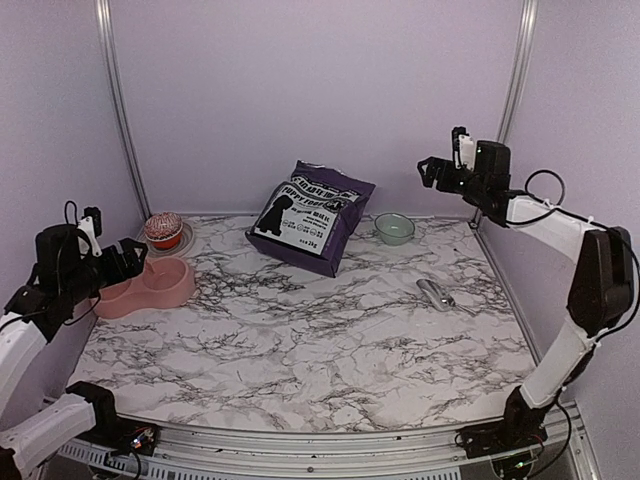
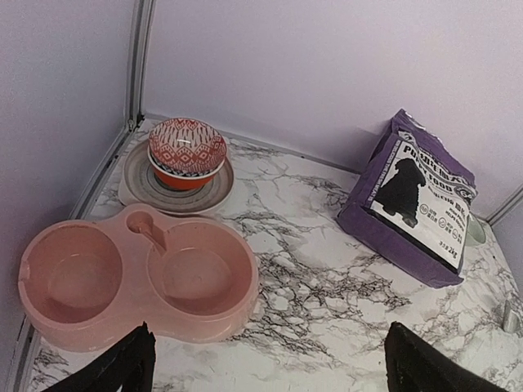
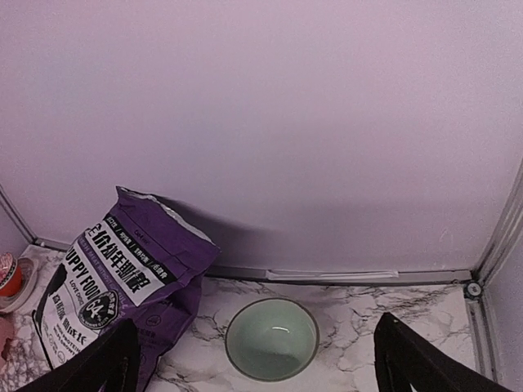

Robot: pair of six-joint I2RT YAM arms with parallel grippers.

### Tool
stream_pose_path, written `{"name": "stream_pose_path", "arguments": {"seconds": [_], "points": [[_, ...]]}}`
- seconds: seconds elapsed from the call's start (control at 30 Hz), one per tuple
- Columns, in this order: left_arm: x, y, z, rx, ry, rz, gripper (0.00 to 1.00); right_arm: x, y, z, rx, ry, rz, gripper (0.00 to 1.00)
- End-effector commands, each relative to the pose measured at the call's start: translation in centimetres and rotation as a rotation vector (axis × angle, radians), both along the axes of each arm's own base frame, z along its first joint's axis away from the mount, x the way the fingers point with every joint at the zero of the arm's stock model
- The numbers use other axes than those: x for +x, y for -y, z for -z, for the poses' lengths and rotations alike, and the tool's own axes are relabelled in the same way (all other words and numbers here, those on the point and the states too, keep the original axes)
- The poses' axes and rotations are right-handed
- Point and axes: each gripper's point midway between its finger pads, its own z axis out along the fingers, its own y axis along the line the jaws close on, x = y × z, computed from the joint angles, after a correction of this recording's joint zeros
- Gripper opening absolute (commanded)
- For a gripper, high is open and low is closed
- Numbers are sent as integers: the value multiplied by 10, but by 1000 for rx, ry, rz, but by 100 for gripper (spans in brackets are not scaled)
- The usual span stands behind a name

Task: Serve the pet food

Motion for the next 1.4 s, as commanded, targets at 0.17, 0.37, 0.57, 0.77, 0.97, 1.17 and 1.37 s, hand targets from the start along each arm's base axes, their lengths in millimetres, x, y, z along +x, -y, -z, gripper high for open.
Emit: {"name": "stream_pose_path", "arguments": {"seconds": [0.17,0.37,0.57,0.77,0.97,1.17,1.37], "points": [[-29,1,28,-40,-78,6,99,57,-66,27,265,-149,-234,95],[-28,7,32,-54,-90,35,99,103,-89,43,324,-171,-304,94],[-27,8,33,-54,-95,38,99,137,-106,72,404,-201,-351,93],[-28,8,33,-56,-95,40,99,157,-120,102,467,-227,-385,92],[-26,9,36,-56,-107,43,99,165,-138,119,511,-232,-432,89],[-26,10,39,-58,-118,47,99,165,-158,125,526,-203,-491,82],[-26,10,39,-59,-118,49,99,158,-171,117,538,-161,-582,63]]}}
